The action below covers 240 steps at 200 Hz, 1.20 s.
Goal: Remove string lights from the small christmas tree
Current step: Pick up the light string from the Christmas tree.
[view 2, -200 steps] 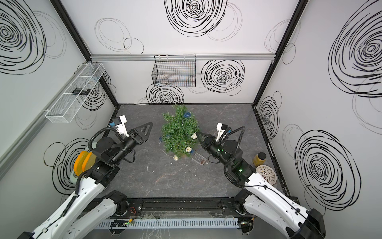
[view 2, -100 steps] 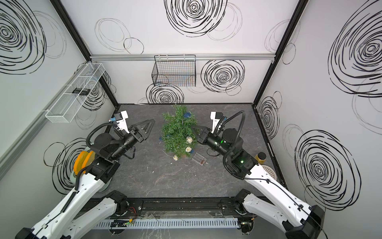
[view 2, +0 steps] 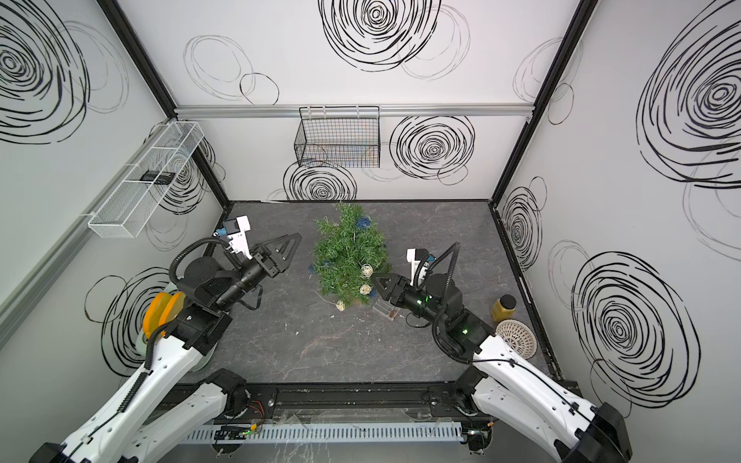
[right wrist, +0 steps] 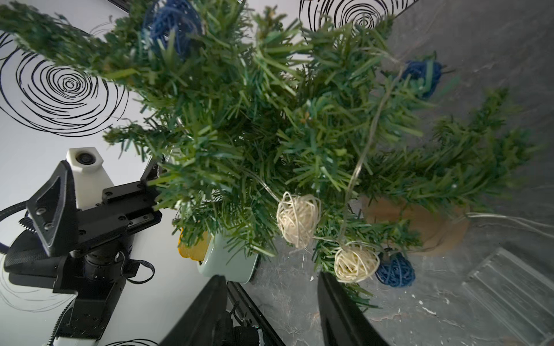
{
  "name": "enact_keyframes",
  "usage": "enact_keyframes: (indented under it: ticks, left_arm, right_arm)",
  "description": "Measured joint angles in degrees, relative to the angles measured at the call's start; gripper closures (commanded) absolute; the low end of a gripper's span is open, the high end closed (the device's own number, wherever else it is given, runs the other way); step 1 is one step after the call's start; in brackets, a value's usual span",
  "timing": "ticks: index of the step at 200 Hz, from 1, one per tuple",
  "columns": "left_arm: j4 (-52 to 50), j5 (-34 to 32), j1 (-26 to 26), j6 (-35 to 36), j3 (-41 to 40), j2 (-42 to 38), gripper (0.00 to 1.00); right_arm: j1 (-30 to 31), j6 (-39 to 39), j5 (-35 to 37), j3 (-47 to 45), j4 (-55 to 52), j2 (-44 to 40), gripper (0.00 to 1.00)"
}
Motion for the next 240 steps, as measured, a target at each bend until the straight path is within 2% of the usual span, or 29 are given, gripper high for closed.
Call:
enact_keyframes:
  ticks: [112, 188, 211, 240]
  left_arm:
    - [0.07, 1.42, 0.57, -0.04, -0.44, -0.48, 0.04]
    - [0.48, 2.16, 0.63, -0.48, -0.98, -0.28, 0.04]
    - [0.50, 2.36, 0.66, -0.52, -1.07, -0.24, 0.04]
    - [0.50, 2.51, 0.74, -0.57, -1.09, -0.09, 0.04]
  right_arm:
    - [-1.53, 1.03, -0.79, 0.31, 6.84, 9.09, 0.51]
    - [-1.51, 1.07, -2.21, 1.81, 8.90, 10.82, 0.55]
    - [-1.51, 1.05, -2.60, 1.81, 8.87, 11.34, 0.59]
    - [-1.51, 0.98, -2.86, 2.01, 8.81, 11.43, 0.79]
